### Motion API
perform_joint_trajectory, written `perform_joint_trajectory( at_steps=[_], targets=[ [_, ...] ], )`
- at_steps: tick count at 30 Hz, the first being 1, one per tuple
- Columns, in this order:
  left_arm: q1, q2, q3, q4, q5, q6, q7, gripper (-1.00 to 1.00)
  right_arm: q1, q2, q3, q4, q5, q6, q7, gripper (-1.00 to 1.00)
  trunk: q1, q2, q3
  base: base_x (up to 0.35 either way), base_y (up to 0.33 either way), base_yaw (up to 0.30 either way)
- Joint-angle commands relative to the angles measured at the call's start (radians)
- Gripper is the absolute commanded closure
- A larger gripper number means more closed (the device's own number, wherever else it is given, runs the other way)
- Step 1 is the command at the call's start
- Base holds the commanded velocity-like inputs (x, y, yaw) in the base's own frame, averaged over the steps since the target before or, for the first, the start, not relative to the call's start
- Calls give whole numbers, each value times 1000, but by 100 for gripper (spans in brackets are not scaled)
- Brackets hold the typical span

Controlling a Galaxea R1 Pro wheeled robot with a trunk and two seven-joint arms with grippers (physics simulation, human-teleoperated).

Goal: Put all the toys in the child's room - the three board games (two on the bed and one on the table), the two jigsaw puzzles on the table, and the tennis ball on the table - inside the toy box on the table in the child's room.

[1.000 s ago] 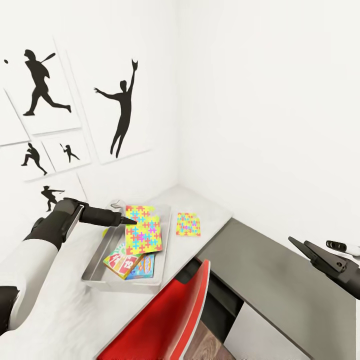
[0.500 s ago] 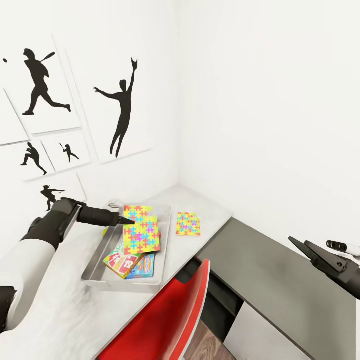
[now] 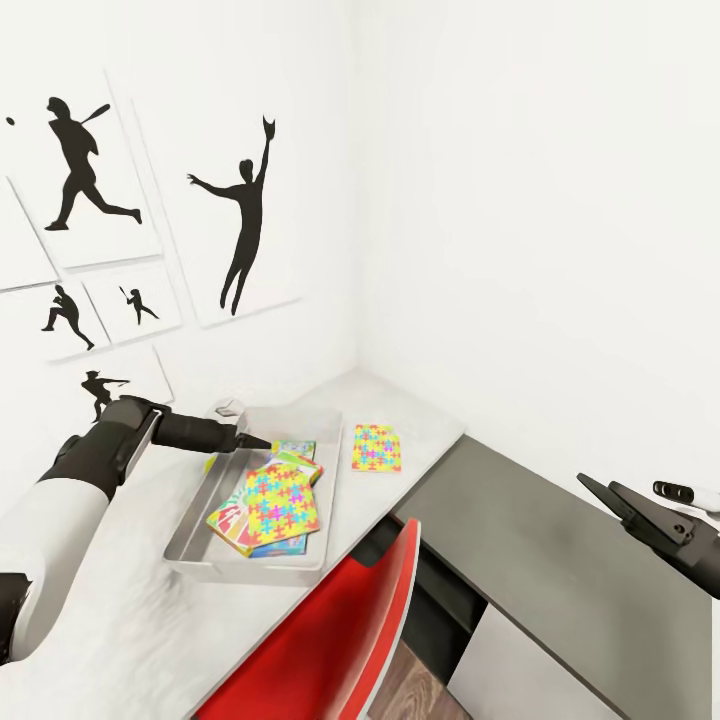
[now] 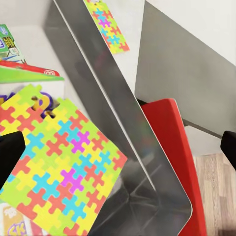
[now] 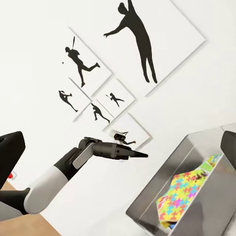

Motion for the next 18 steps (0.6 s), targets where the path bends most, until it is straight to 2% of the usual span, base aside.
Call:
perform_joint_trajectory(
  at_steps=[1, 13, 17, 18],
  targets=[
    [-1, 0, 0, -1, -8, 7, -8, -100, -1, 0, 0, 0, -2, 7, 1, -100, 1, -2, -2, 0, 0, 0],
    [-1, 2, 3, -2, -7, 7, -15, -100, -1, 0, -2, 0, -2, 7, 1, -100, 1, -2, -2, 0, 0, -2],
    [-1, 12, 22, -7, 3, 7, -32, -100, -1, 0, -3, 0, -2, 7, 2, -100, 1, -2, 3, 0, 0, -92],
    [-1, 21, 36, -8, 5, 7, -49, -100, -1, 0, -3, 0, -2, 7, 2, -100, 1, -2, 4, 0, 0, -120]
  ],
)
